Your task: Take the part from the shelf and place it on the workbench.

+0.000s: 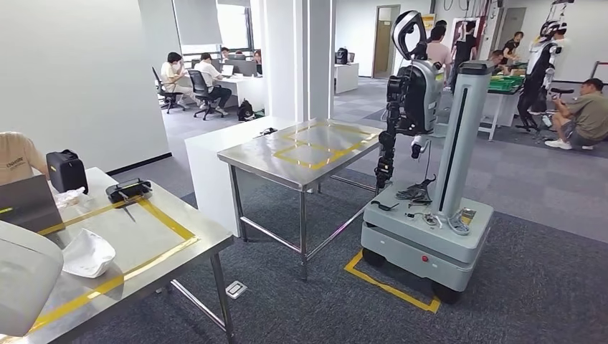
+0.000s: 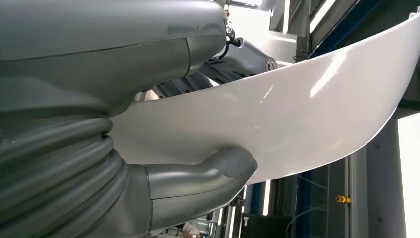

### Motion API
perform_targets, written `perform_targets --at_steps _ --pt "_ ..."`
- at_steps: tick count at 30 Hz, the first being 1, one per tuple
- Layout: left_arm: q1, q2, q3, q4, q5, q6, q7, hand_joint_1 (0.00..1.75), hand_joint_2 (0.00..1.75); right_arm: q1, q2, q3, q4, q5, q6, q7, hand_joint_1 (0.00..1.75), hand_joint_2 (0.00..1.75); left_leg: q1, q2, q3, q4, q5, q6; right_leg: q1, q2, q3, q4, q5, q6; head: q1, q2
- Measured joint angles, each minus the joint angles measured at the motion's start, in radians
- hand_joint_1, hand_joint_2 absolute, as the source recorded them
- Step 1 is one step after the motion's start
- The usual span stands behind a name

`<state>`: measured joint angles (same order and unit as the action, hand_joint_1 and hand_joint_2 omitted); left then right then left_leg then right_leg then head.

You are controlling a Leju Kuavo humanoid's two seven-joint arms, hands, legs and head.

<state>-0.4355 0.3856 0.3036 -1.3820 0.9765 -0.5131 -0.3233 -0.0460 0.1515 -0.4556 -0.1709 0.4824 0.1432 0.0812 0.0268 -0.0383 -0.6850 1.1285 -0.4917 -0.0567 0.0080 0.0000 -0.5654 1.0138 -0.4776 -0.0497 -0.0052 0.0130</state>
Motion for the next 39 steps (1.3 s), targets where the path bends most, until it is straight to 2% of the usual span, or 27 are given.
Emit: perform_targets --at_steps 2,3,4,6,8,9,11,12,13,14,16,18,19,21,22,24,25,27,28,29,31,32,34,35,36,38,39 --pt "0.007 -0.002 0.000 0.000 0.000 0.000 0.000 1.75 1.75 0.005 0.000 0.000 0.000 0.000 0.000 0.000 0.00 0.00 -0.001 0.027 -0.047 0.125 -0.064 -0.004 0.004 -0.029 -0.005 0.000 0.001 -0.004 -0.001 0.000" --pt "0.012 -0.003 0.000 0.000 0.000 0.000 0.000 1.75 1.75 0.007 0.000 0.000 0.000 -0.001 0.000 0.000 0.00 0.00 -0.001 0.029 -0.056 0.160 -0.075 -0.006 0.005 -0.044 -0.007 0.001 0.000 -0.004 -0.001 0.000" --pt "0.015 -0.003 0.000 0.000 0.000 0.000 0.000 1.75 1.75 0.008 0.000 0.000 0.000 -0.001 0.000 0.000 0.00 0.00 -0.001 0.032 -0.048 0.160 -0.068 -0.007 0.006 -0.059 -0.008 0.003 0.000 -0.004 -0.001 0.000" --pt "0.017 -0.004 0.000 -0.002 0.000 0.000 0.000 1.75 1.75 0.008 0.000 0.000 0.000 -0.001 0.001 0.000 0.00 0.00 -0.002 0.057 0.023 0.051 -0.020 -0.007 0.007 -0.087 -0.010 0.011 -0.003 -0.001 -0.001 0.000" --pt "0.018 -0.004 0.000 -0.005 0.000 0.000 -0.002 1.75 1.75 0.006 0.001 0.000 0.000 -0.001 0.001 -0.001 0.00 0.00 -0.009 0.093 0.089 -0.060 0.009 0.004 0.011 -0.111 -0.012 0.022 -0.011 0.006 -0.001 0.000" --pt "0.020 -0.004 0.000 -0.006 0.000 -0.001 -0.003 1.75 1.75 0.006 0.001 0.000 0.000 -0.001 0.001 -0.002 0.00 0.00 -0.012 0.101 0.101 -0.084 0.011 0.012 0.014 -0.121 -0.013 0.026 -0.013 0.010 -0.001 0.000" --pt "0.027 -0.003 0.001 -0.008 -0.001 -0.002 -0.004 1.75 1.75 0.005 0.001 0.000 0.000 -0.002 0.002 -0.004 0.00 0.00 -0.014 0.080 0.097 -0.087 0.015 0.029 0.015 -0.141 -0.012 0.027 -0.014 0.017 -0.001 0.000" --pt "0.029 -0.003 0.002 -0.009 -0.001 -0.002 -0.005 1.75 1.75 0.005 0.001 0.000 0.000 -0.003 0.002 -0.005 0.00 0.00 -0.012 0.069 0.094 -0.089 0.019 0.034 0.014 -0.139 -0.011 0.030 -0.017 0.023 -0.001 0.000" --pt "0.030 -0.002 0.002 -0.009 -0.001 -0.003 -0.005 1.75 1.75 0.004 0.001 0.000 0.000 -0.003 0.002 -0.007 0.00 0.00 -0.009 0.057 0.092 -0.090 0.023 0.040 0.011 -0.119 -0.015 0.043 -0.027 0.030 -0.001 0.000" --pt "0.030 -0.002 0.002 -0.009 -0.001 -0.003 -0.005 1.75 1.75 0.005 0.001 0.000 0.000 -0.003 0.002 -0.009 0.00 0.00 -0.005 0.047 0.089 -0.092 0.027 0.045 0.007 -0.087 -0.028 0.073 -0.049 0.037 -0.001 0.000" --pt "0.029 -0.003 0.003 -0.010 -0.001 -0.003 -0.005 1.75 1.75 0.007 0.001 0.000 0.000 -0.004 0.003 -0.012 0.00 0.00 -0.001 0.026 0.081 -0.092 0.033 0.052 -0.001 -0.022 -0.079 0.188 -0.115 0.050 -0.001 0.000" --pt "0.031 -0.004 0.002 -0.009 -0.001 -0.003 -0.005 1.75 1.75 0.010 0.001 0.000 0.000 -0.004 0.003 -0.013 0.00 0.00 0.000 0.001 0.073 -0.092 0.038 0.052 -0.006 -0.006 -0.128 0.295 -0.156 0.054 -0.001 0.000" --pt "0.031 -0.004 0.002 -0.009 -0.001 -0.003 -0.005 1.75 1.75 0.011 0.001 0.000 0.000 -0.004 0.002 -0.013 0.00 0.00 0.000 -0.014 0.069 -0.091 0.042 0.050 -0.008 -0.005 -0.130 0.302 -0.149 0.054 -0.001 0.000" --pt "0.032 -0.004 0.003 -0.008 -0.001 -0.002 -0.004 1.75 1.75 0.011 0.001 -0.001 0.000 -0.004 -0.001 -0.012 0.00 0.00 0.002 -0.043 0.066 -0.091 0.047 0.043 -0.010 0.012 -0.075 0.203 -0.089 0.049 -0.001 0.000" --pt "0.031 -0.004 0.003 -0.009 -0.002 -0.002 -0.004 1.75 1.75 0.010 0.001 -0.001 0.000 -0.004 -0.002 -0.011 0.00 0.00 0.003 -0.055 0.065 -0.091 0.050 0.039 -0.012 0.037 -0.037 0.130 -0.063 0.047 -0.001 0.000" --pt "0.029 -0.005 0.002 -0.010 -0.007 0.000 -0.003 1.75 1.75 0.009 0.001 -0.001 0.000 -0.004 -0.003 -0.006 0.00 0.00 0.005 -0.079 0.061 -0.093 0.057 0.027 -0.012 0.074 0.010 0.035 -0.036 0.043 -0.001 0.000" --pt "0.029 -0.005 0.002 -0.010 -0.011 0.002 -0.002 1.75 1.75 0.008 0.001 -0.001 0.000 -0.004 -0.004 -0.003 0.00 0.00 0.006 -0.090 0.058 -0.096 0.062 0.019 -0.008 0.078 0.015 0.024 -0.036 0.040 -0.001 0.000" --pt "0.029 0.000 0.002 -0.010 -0.019 0.008 0.000 1.75 1.75 0.007 0.002 -0.002 0.000 -0.004 -0.005 0.002 0.00 0.00 0.010 -0.111 0.052 -0.107 0.073 0.001 -0.005 0.051 0.015 0.019 -0.027 0.029 -0.001 0.000" --pt "0.029 0.004 0.003 -0.010 -0.021 0.010 0.001 1.75 1.75 0.006 0.002 -0.003 0.000 -0.004 -0.005 0.003 0.00 0.00 0.010 -0.102 0.046 -0.105 0.072 -0.004 -0.005 0.038 0.015 0.013 -0.021 0.022 -0.001 0.000" --pt "0.026 0.008 0.003 -0.008 -0.023 0.012 0.002 1.75 1.75 0.005 0.002 -0.003 0.000 -0.005 -0.006 0.002 0.00 0.00 0.008 -0.077 0.035 -0.088 0.059 -0.007 -0.007 0.025 0.015 0.007 -0.015 0.014 -0.002 0.000" --pt "0.016 0.012 0.003 -0.004 -0.024 0.014 0.003 1.75 1.75 0.005 0.002 -0.005 0.000 -0.005 -0.005 0.002 0.00 0.00 0.004 -0.008 -0.006 0.005 -0.002 -0.007 -0.005 -0.003 0.013 -0.001 -0.008 0.005 -0.004 0.000" --pt "0.011 0.011 0.003 -0.002 -0.024 0.015 0.003 1.75 1.75 0.006 0.003 -0.005 0.000 -0.005 -0.004 0.002 0.00 0.00 0.002 0.013 -0.030 0.069 -0.036 -0.008 -0.002 -0.017 0.010 -0.001 -0.007 0.003 -0.005 0.000" --pt "0.010 0.009 0.003 0.004 -0.028 0.016 0.003 1.75 1.75 0.007 0.003 -0.006 0.000 -0.005 -0.003 0.002 0.00 0.00 0.000 0.029 -0.051 0.145 -0.065 -0.007 0.003 -0.047 0.005 0.000 -0.007 0.000 -0.005 0.000" --pt "0.011 0.009 0.003 0.005 -0.032 0.016 0.003 1.75 1.75 0.007 0.003 -0.006 0.000 -0.005 -0.003 0.002 0.00 0.00 -0.002 0.034 -0.034 0.133 -0.054 -0.005 0.006 -0.062 0.003 0.001 -0.006 -0.001 -0.005 0.000" --pt "0.010 0.009 0.003 0.006 -0.036 0.016 0.002 1.75 1.75 0.007 0.003 -0.006 0.000 -0.005 -0.003 0.002 0.00 0.00 -0.004 0.045 0.002 0.084 -0.031 -0.002 0.008 -0.076 0.001 0.003 -0.007 -0.001 -0.005 0.000" --pt "0.006 0.008 0.002 0.006 -0.041 0.016 0.000 1.75 1.75 0.005 0.002 -0.006 0.000 -0.005 -0.003 0.002 0.00 0.00 -0.014 0.090 0.081 -0.044 0.005 0.012 0.013 -0.102 0.000 0.009 -0.009 0.001 -0.005 0.000" --pt "0.004 0.008 0.002 0.006 -0.043 0.016 -0.001 1.75 1.75 0.004 0.002 -0.006 0.000 -0.005 -0.003 0.002 0.00 0.00 -0.019 0.106 0.105 -0.085 0.012 0.020 0.016 -0.113 -0.001 0.012 -0.011 0.003 -0.005 0.000"
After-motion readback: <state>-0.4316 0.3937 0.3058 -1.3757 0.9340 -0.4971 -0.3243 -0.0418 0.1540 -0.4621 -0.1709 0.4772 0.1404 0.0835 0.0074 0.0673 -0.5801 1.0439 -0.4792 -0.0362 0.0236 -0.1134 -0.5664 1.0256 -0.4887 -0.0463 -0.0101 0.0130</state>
